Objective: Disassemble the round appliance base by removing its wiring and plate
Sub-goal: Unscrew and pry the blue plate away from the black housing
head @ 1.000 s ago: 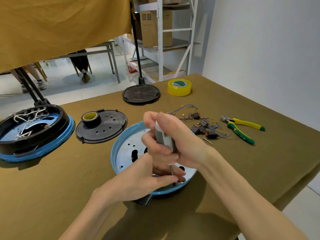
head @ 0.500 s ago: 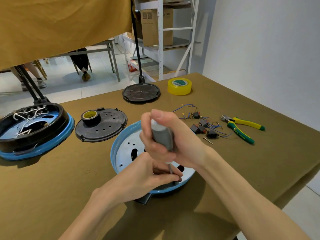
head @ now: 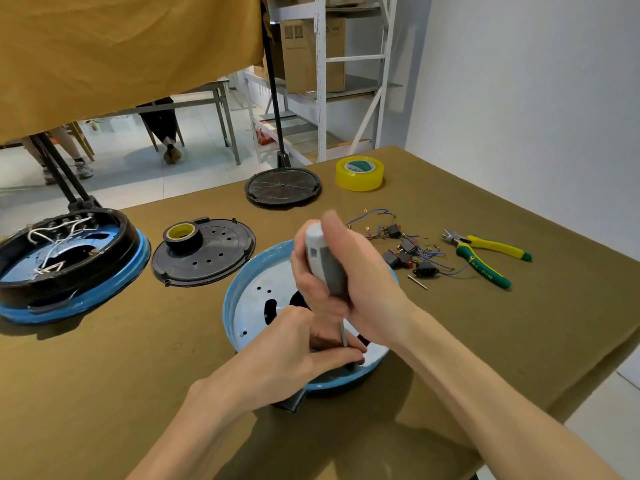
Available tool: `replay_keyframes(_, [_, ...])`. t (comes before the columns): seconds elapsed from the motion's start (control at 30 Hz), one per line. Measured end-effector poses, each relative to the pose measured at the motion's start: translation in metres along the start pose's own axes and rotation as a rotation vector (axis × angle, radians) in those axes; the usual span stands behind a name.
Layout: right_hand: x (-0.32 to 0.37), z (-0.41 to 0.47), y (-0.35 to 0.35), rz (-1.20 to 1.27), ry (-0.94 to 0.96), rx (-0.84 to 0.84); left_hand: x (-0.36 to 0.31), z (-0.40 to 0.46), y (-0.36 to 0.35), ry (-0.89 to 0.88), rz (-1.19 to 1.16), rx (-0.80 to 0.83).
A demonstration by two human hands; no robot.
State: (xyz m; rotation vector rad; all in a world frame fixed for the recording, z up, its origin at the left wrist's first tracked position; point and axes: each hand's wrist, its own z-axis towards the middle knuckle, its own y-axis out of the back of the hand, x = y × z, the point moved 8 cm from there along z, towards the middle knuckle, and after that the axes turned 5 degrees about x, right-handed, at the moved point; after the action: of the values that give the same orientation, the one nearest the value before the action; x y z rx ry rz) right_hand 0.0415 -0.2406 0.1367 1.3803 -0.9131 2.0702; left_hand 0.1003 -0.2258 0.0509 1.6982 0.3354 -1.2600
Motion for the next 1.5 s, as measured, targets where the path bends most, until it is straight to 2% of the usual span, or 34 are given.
replay_keyframes(0.07, [0.006, -0.009, 0.005, -0.116, 0.158, -0.116, -0.001, 0.001, 0.000, -0.006, 0.034, -0.001])
replay_keyframes(0.17, [0.013, -0.021, 0.021, -0.107, 0.299, -0.315, 0.000, 0.003, -0.002, -0.001, 0.079, 0.008])
replay_keyframes(0.23, [0.013, -0.017, 0.019, -0.038, 0.256, -0.256, 0.001, 0.004, -0.003, 0.001, 0.082, 0.003])
replay_keyframes(0.33, [0.002, -0.002, 0.001, 0.113, 0.062, -0.037, 0.002, 0.002, -0.001, 0.003, 0.062, -0.010])
replay_keyframes(0.37, [0.002, 0.000, 0.000, 0.097, 0.035, -0.032, 0.003, 0.002, 0.000, 0.012, 0.053, -0.019])
replay_keyframes(0.5, [0.008, -0.012, 0.006, -0.236, 0.153, -0.201, 0.000, 0.001, 0.001, -0.004, 0.079, -0.034])
replay_keyframes(0.57, [0.013, -0.019, 0.011, -0.280, 0.230, -0.290, -0.003, 0.000, 0.001, -0.028, 0.101, -0.036])
replay_keyframes(0.6, [0.013, -0.018, 0.012, -0.221, 0.217, -0.253, -0.002, 0.001, 0.000, -0.025, 0.107, -0.039])
replay_keyframes(0.7, [0.006, -0.003, 0.001, -0.020, 0.015, 0.075, 0.003, 0.001, -0.001, 0.014, 0.092, -0.051])
replay_keyframes(0.73, [0.006, -0.001, 0.003, -0.022, -0.002, 0.103, 0.003, 0.001, -0.001, 0.018, 0.089, -0.057])
replay_keyframes(0.9, [0.005, -0.011, 0.022, -0.186, 0.136, -0.099, 0.004, 0.002, 0.000, 0.013, 0.104, -0.075])
replay_keyframes(0.93, [0.004, -0.013, 0.023, -0.164, 0.148, -0.099, 0.004, 0.002, 0.000, 0.013, 0.105, -0.073])
replay_keyframes(1.03, [-0.006, -0.008, 0.003, 0.160, 0.027, 0.122, 0.001, 0.002, -0.001, -0.003, 0.139, -0.066])
replay_keyframes(1.1, [-0.006, -0.004, -0.002, 0.231, -0.005, 0.173, 0.001, 0.001, -0.001, 0.006, 0.135, -0.068])
replay_keyframes(1.3, [0.005, -0.007, 0.015, -0.048, 0.133, -0.052, -0.002, 0.000, 0.000, -0.006, 0.132, -0.037])
replay_keyframes(1.37, [0.001, -0.008, 0.018, -0.013, 0.094, -0.101, -0.004, -0.001, 0.000, -0.014, 0.138, -0.030])
replay_keyframes(1.5, [-0.006, -0.003, 0.011, 0.102, 0.030, -0.077, -0.007, -0.001, -0.001, -0.015, 0.169, -0.004])
